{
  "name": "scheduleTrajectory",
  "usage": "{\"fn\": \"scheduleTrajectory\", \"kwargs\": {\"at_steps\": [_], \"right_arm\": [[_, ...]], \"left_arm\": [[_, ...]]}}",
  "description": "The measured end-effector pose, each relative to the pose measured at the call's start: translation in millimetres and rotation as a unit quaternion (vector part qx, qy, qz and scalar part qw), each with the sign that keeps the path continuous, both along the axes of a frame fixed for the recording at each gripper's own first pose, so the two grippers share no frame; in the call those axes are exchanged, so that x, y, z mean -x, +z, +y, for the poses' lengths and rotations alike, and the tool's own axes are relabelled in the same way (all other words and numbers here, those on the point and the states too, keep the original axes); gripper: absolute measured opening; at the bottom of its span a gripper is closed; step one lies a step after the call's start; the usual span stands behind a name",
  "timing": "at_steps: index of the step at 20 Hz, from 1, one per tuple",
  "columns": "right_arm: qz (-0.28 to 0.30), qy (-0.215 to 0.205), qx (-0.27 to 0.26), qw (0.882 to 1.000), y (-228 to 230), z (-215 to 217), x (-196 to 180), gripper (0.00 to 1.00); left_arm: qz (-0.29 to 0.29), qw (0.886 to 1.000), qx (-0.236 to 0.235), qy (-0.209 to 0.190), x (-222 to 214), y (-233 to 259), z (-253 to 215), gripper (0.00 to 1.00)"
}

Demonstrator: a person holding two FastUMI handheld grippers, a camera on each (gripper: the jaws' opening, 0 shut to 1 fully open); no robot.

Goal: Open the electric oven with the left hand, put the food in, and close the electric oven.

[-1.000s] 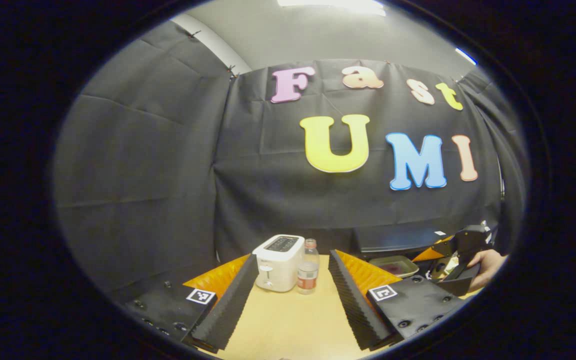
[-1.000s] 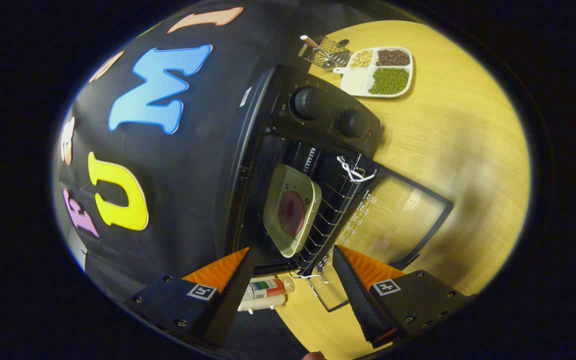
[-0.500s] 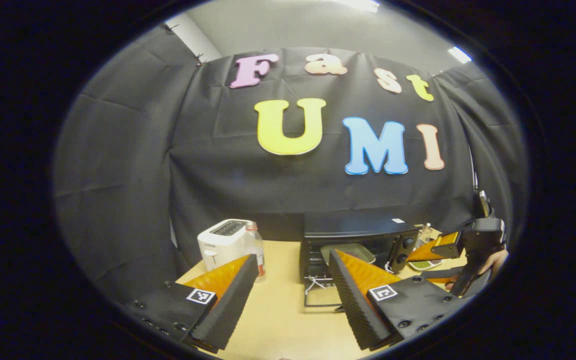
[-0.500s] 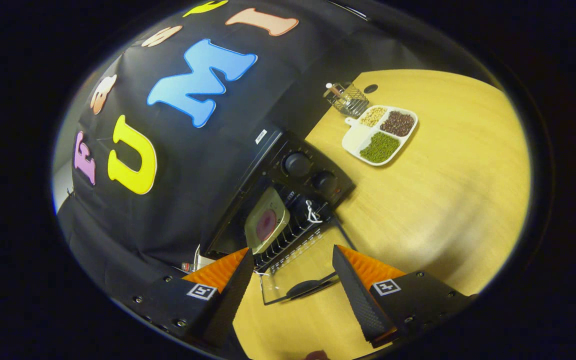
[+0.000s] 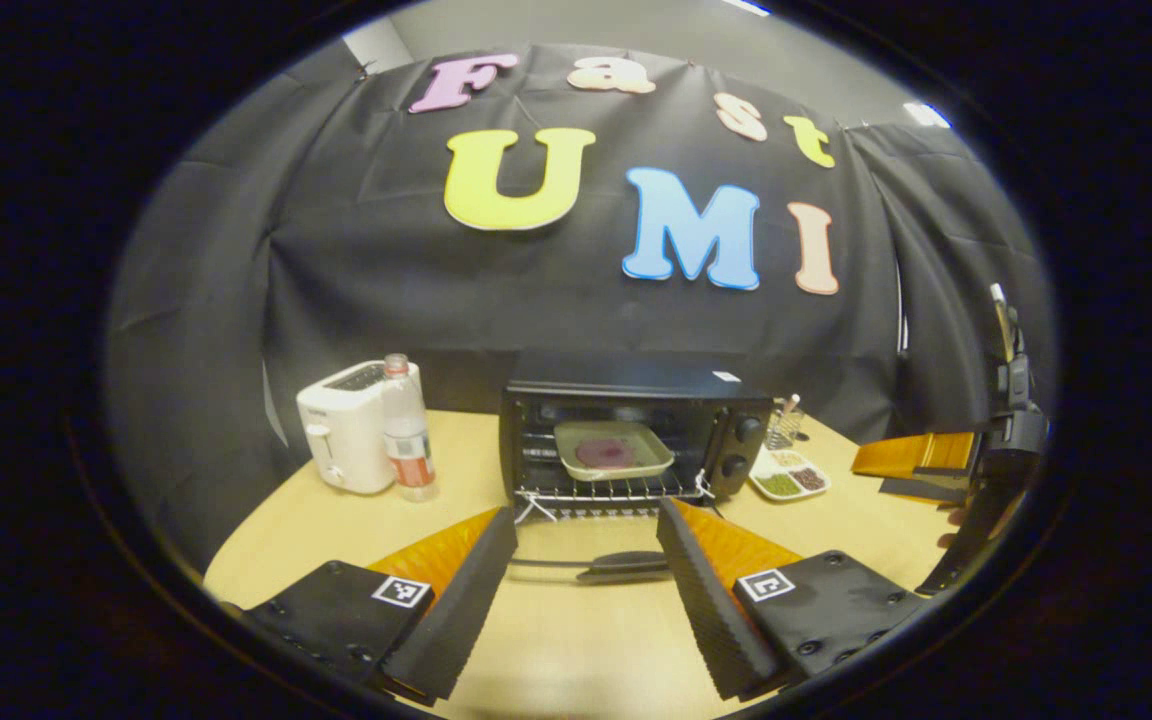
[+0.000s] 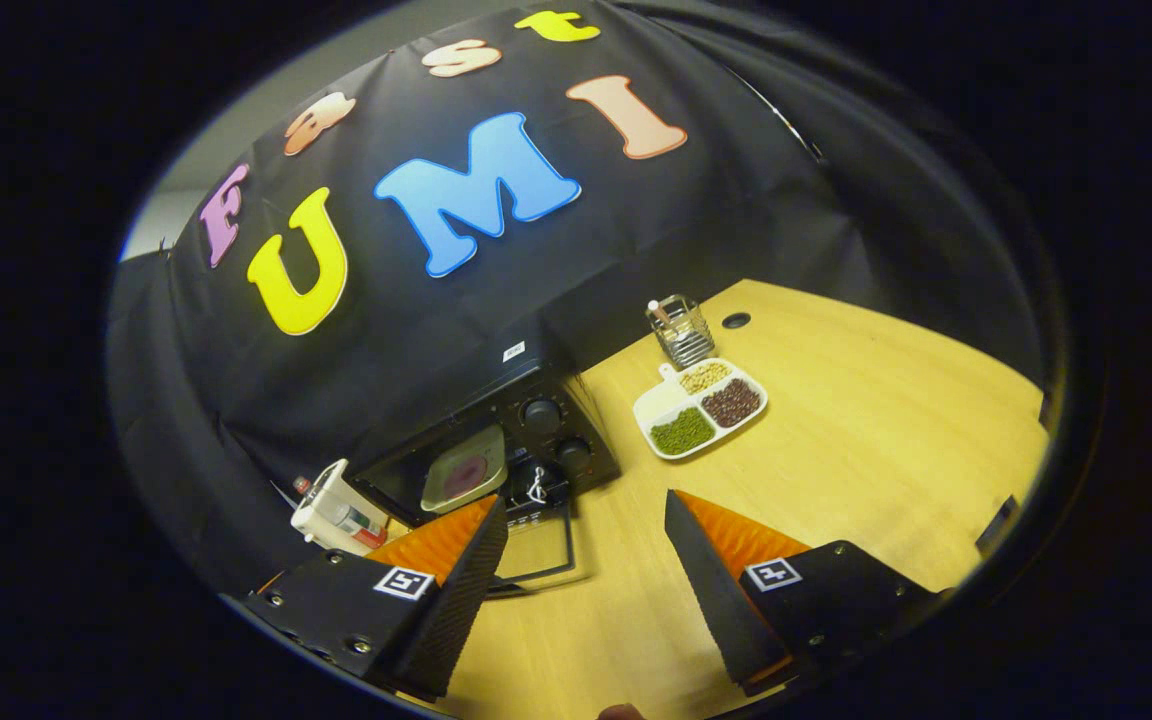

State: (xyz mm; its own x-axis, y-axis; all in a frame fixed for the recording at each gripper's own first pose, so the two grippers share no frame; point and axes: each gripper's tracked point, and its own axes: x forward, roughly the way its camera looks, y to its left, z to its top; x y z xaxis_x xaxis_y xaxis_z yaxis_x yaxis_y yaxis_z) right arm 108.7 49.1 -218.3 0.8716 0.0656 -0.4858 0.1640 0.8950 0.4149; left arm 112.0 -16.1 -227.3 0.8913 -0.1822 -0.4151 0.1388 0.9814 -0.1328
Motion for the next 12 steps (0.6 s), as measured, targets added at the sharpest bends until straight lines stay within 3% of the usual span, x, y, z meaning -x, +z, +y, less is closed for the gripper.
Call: {"fn": "scheduleTrajectory", "kwargs": {"at_steps": [5, 8, 12], "right_arm": [[-0.049, -0.014, 0.105, 0.993, 27.2, -39.4, 21.4, 0.97], [-0.078, -0.018, 0.169, 0.982, 51.1, -55.4, 33.4, 0.97], [-0.107, -0.031, 0.234, 0.966, 77.7, -68.2, 52.3, 0.98]], "left_arm": [[0.058, 0.998, 0.012, -0.034, 5.4, -45.2, -37.4, 0.96], [0.115, 0.992, 0.026, -0.046, 11.1, -81.6, -55.1, 0.96], [0.154, 0.987, 0.01, -0.053, 12.0, -119.1, -61.0, 1.0]]}}
